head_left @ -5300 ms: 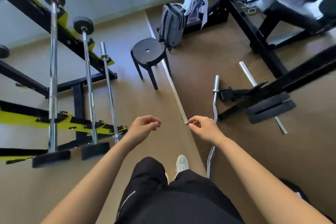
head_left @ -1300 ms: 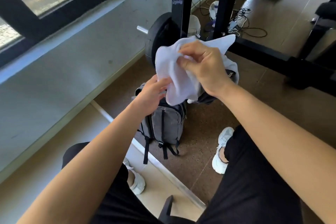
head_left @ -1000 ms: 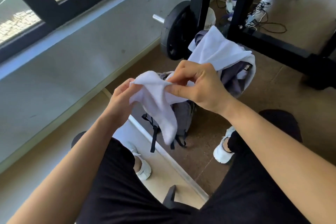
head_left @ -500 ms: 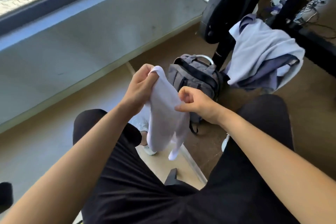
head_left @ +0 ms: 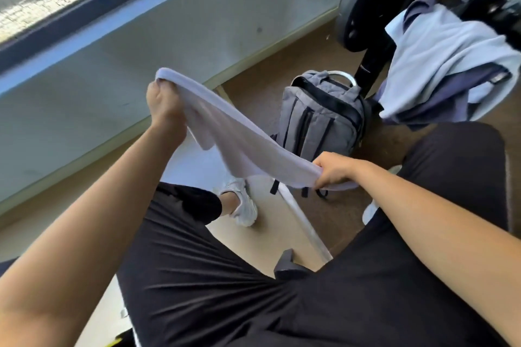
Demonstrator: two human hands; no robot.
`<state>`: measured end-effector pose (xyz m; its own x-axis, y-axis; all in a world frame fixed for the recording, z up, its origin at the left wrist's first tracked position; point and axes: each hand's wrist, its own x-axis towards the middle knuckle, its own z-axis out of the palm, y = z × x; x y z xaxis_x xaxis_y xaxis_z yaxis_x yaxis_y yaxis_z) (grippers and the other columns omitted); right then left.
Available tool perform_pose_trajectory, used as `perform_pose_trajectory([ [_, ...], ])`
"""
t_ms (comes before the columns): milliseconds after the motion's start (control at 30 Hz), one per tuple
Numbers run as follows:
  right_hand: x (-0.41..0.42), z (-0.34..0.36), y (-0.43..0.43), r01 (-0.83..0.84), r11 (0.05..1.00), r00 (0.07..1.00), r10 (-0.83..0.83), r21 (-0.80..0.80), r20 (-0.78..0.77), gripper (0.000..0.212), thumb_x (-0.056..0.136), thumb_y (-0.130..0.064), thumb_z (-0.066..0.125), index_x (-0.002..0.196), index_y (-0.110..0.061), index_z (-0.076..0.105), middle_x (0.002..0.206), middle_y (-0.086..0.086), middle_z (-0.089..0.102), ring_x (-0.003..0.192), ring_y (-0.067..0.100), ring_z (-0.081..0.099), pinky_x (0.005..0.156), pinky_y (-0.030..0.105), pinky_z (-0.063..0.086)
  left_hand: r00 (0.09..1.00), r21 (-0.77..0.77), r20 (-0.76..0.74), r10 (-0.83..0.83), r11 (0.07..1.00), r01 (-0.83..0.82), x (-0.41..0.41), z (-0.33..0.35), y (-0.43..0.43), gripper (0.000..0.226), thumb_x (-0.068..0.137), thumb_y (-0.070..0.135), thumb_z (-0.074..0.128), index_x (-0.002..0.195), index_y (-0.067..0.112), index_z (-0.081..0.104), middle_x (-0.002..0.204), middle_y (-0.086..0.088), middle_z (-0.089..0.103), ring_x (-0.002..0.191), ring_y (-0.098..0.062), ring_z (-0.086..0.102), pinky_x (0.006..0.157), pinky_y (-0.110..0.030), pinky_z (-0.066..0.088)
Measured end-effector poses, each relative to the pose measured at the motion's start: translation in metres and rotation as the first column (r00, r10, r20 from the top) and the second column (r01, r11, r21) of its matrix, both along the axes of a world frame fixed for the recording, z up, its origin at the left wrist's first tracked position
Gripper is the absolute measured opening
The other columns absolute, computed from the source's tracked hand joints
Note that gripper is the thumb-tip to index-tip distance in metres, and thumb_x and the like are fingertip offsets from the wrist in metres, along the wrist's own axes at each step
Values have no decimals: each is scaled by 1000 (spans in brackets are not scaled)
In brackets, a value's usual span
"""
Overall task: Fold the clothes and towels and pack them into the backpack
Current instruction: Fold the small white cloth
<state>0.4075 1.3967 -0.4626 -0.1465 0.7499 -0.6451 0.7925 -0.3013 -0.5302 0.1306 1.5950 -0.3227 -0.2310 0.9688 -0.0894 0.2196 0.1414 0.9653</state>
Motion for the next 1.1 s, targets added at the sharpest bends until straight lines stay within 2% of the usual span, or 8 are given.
perform_pose_trajectory([
  [300, 23, 20, -22, 601, 765, 799, -578, 230, -167, 56, 100, -38, 58, 57, -18, 29, 54, 1, 28, 53, 17, 30, 54, 30, 23, 921, -240, -269, -281, 946, 218, -9, -83, -33, 24, 86, 27, 52, 69, 11, 47, 70, 1, 41, 66, -19, 36, 62, -35, 30],
  [367, 24, 24, -26, 845, 506, 535, -792, 174, -294, 48, 101, -38, 57, 60, -17, 44, 61, -1, 42, 66, 21, 44, 55, 29, 30, 940, -296, -220, -261, 936, 190, -3, -102, -47, 27, 77, 30, 50, 72, 5, 55, 71, -2, 46, 67, -22, 38, 59, -34, 31],
  [433, 29, 25, -29, 988, 146, 151, -906, 42, -397, 32, 100, -37, 58, 99, -7, 68, 94, 4, 60, 95, 26, 57, 73, 32, 43, 967, -340, -195, -166, 936, 92, 2, -120, -58, 32, 85, 32, 52, 76, 3, 61, 73, -5, 50, 71, -24, 43, 59, -35, 35],
  [500, 34, 25, -31, 997, -1, -31, -914, -73, -404, 42, 100, -31, 60, 130, -2, 60, 122, 9, 64, 108, 28, 60, 82, 33, 45, 973, -402, -185, -135, 914, 51, 11, -130, -63, 29, 91, 31, 55, 78, 6, 61, 76, -5, 51, 75, -24, 43, 61, -35, 36],
  [667, 26, 9, -29, 945, 233, 152, -934, -228, -322, 36, 102, -30, 57, 130, -7, 60, 130, 15, 62, 101, 26, 60, 68, 32, 50, 897, -470, 2, -442, 792, 391, 43, -129, -71, 34, 99, 37, 61, 77, 12, 70, 79, -2, 65, 71, -17, 58, 67, -31, 47],
  [833, 13, 6, -27, 898, 350, 239, -897, -266, -372, 43, 98, -40, 63, 128, -10, 65, 125, 12, 66, 113, 31, 64, 90, 43, 54, 821, -426, 188, -539, 708, 563, 78, -117, -107, 61, 93, 55, 62, 90, -5, 68, 84, -18, 67, 82, -24, 64, 78, -41, 53],
  [933, 0, 14, -27, 845, 472, 305, -812, -252, -498, 31, 97, -30, 66, 123, -13, 67, 118, 9, 72, 109, 27, 69, 85, 36, 59, 730, -381, 279, -623, 626, 680, 92, -112, -132, 59, 83, 66, 60, 84, 7, 60, 78, -11, 54, 76, -24, 53, 72, -41, 43],
  [1100, -14, 29, -29, 711, 662, 408, -662, -235, -629, 44, 92, -3, 69, 135, -8, 58, 122, 12, 70, 113, 26, 68, 92, 39, 59, 649, -356, 326, -688, 546, 758, 95, -111, -158, 44, 101, 44, 60, 109, 2, 71, 102, -18, 77, 96, -35, 74, 87, -48, 60],
])
